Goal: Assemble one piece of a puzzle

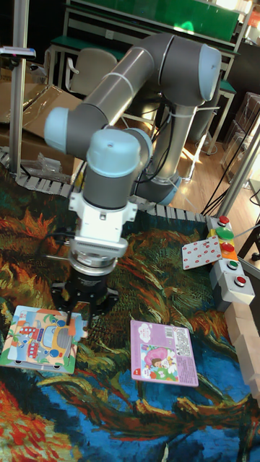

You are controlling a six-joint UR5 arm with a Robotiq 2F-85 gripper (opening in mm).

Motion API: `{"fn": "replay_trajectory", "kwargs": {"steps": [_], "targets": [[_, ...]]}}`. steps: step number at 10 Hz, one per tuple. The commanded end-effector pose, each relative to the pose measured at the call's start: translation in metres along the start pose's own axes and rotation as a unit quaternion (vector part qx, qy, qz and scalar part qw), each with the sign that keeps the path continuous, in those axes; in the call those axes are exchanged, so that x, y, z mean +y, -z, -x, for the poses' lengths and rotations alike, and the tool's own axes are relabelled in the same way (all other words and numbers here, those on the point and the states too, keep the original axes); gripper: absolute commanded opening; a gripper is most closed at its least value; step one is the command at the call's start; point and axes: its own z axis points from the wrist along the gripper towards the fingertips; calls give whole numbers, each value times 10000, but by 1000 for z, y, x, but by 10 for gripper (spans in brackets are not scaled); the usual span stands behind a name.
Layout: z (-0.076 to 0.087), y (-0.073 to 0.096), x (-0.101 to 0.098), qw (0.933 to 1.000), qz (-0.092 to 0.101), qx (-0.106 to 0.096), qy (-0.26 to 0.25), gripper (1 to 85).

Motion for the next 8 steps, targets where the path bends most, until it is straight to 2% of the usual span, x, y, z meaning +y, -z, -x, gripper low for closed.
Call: {"fn": "replay_trajectory", "kwargs": {"steps": [1,5,8], "targets": [[0,2,-27,9998,150,48,134,13],[5,0,-29,9996,131,-34,-234,13],[4,-5,-70,9997,13,240,-52,13]]}}
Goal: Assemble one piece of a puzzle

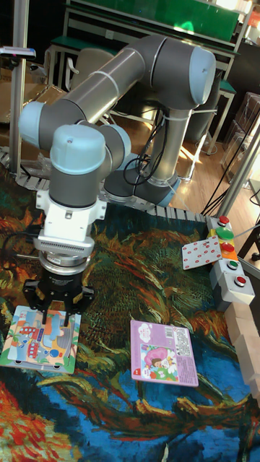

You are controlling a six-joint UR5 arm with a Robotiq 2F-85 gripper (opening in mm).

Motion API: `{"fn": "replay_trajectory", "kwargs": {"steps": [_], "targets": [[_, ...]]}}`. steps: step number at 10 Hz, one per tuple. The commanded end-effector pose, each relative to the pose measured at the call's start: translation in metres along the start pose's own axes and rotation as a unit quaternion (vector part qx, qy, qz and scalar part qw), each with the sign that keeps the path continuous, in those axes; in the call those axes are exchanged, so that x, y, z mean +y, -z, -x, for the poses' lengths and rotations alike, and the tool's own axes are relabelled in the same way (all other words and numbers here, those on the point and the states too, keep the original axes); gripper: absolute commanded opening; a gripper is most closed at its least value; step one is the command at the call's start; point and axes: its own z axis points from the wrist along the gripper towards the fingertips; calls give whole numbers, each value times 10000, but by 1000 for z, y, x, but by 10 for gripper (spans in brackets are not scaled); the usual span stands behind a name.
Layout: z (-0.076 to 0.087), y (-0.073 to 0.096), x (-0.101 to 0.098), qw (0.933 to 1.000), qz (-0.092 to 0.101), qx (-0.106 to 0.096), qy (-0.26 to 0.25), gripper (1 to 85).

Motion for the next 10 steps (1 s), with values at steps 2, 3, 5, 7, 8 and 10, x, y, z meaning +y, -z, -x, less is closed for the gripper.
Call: {"fn": "replay_trajectory", "kwargs": {"steps": [2,3,5,7,8,10], "targets": [[0,-2,-31,9998,15,147,163,13],[0,-2,-28,9998,77,159,132,13],[1,-2,-28,9998,81,136,-75,13],[8,-10,-28,9997,79,120,-175,13],[8,-18,-35,9998,41,121,-159,13],[4,-21,-42,9999,50,121,-90,13]]}}
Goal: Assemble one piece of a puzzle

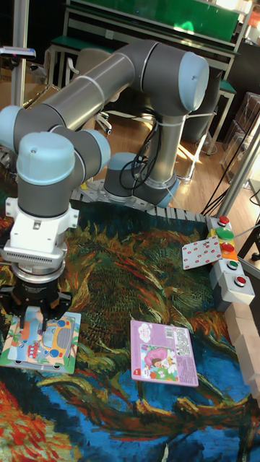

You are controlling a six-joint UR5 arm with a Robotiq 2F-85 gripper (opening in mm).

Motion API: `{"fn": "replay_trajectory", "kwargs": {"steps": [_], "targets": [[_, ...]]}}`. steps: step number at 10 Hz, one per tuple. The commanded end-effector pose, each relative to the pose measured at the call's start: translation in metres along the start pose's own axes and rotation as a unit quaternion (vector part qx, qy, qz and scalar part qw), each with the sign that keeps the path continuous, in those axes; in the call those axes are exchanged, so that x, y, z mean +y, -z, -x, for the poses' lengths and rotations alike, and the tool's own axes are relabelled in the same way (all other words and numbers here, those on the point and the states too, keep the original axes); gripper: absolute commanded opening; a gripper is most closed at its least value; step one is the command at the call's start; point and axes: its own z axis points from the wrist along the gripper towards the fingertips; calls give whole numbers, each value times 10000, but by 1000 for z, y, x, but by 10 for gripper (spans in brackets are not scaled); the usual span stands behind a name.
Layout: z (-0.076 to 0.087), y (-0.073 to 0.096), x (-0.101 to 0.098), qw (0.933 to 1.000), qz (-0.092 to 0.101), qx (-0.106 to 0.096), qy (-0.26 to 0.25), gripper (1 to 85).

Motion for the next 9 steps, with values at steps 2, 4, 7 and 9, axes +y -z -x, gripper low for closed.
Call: {"fn": "replay_trajectory", "kwargs": {"steps": [2,4,7,9], "targets": [[2,-6,-6,9999,78,-58,-74,13],[-3,-6,-6,9999,79,42,-105,13],[-15,-8,-6,9995,156,203,-188,13],[-16,-10,-10,9995,125,195,-196,13]]}}
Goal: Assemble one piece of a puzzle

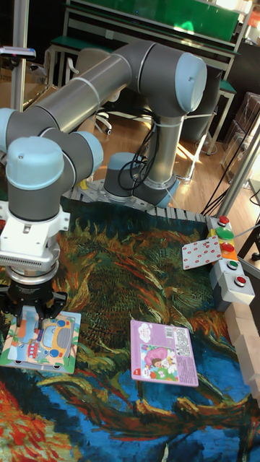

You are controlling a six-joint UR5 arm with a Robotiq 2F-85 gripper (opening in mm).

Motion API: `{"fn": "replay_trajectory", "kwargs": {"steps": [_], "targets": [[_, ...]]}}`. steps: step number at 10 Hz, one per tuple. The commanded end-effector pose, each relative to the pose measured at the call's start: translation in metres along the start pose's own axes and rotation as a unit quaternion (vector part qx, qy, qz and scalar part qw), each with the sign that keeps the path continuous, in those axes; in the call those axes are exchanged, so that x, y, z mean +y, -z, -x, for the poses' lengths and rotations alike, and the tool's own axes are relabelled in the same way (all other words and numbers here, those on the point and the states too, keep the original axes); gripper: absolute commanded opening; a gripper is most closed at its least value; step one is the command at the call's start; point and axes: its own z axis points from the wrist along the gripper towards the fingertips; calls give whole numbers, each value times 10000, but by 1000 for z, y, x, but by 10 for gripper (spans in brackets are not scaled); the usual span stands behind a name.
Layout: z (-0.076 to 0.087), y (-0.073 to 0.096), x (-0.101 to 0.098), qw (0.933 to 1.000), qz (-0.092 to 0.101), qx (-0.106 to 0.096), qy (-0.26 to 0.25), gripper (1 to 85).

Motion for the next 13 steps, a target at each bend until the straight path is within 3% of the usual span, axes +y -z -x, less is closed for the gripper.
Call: {"fn": "replay_trajectory", "kwargs": {"steps": [1,5,13], "targets": [[-1,-2,-2,9999,48,-6,-94,13],[6,-7,-6,10000,-6,-36,-42,13],[4,-8,-5,10000,17,-21,-33,13]]}}
